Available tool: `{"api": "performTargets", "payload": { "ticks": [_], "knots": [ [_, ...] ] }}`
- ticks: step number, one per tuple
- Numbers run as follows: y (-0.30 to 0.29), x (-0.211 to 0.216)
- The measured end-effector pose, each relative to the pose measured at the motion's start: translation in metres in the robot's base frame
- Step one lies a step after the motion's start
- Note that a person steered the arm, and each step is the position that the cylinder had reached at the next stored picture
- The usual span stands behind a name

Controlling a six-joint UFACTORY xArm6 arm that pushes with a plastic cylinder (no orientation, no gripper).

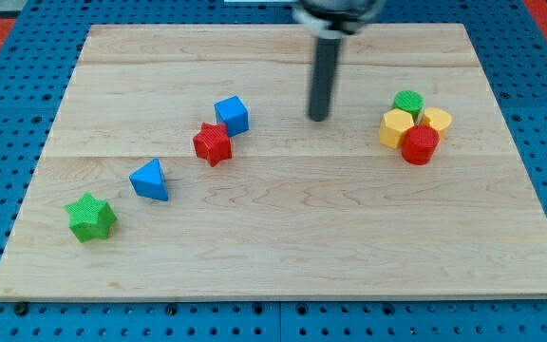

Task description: Move the blue cube to up and right

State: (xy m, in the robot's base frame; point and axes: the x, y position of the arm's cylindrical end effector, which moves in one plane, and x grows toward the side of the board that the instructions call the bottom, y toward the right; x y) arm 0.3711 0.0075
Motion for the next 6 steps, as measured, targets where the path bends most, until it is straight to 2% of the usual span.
{"api": "performTargets", "payload": {
  "ticks": [1, 2, 3, 4, 6],
  "knots": [
    [-0.096, -0.016],
    [-0.128, -0.017],
    [-0.19, 0.031],
    [-0.147, 0.037],
    [-0.093, -0.006]
  ]
}}
